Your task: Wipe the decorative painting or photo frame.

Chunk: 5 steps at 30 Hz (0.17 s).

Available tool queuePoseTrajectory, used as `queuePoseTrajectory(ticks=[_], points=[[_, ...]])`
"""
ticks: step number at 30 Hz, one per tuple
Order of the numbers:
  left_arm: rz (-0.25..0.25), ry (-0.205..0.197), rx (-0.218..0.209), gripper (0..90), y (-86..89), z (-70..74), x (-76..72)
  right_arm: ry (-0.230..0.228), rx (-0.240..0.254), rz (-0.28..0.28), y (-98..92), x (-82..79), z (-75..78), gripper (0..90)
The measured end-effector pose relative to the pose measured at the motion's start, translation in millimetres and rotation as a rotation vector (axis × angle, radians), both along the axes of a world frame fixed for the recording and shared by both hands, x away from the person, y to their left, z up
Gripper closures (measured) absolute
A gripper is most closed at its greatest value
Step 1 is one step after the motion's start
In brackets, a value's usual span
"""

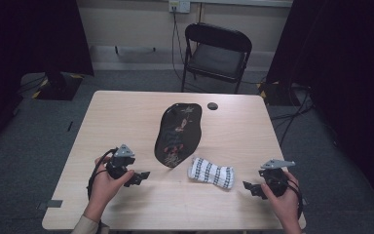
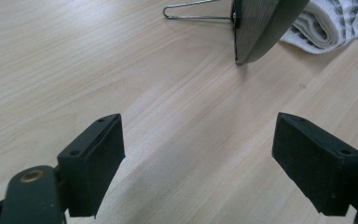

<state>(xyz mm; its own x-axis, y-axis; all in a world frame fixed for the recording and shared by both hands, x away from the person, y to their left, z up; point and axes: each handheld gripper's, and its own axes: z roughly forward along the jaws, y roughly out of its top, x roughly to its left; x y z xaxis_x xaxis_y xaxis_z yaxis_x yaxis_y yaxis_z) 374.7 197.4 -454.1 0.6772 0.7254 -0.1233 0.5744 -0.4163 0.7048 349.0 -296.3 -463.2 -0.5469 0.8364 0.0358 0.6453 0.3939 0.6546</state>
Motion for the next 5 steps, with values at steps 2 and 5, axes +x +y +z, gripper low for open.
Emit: queuePoseTrajectory(ticks=[2, 5], points=[[0.004, -0.003, -0.004, 16.7, 0.9, -0.1, 0.1, 0.002, -0.007, 0.000, 0.1, 0.0, -0.4, 18.2], [0.010, -0.001, 0.000, 16.7, 2.9, -1.1, -0.3, 0.001, -0.008, 0.002, -0.4, 0.2, -1.3, 18.1]])
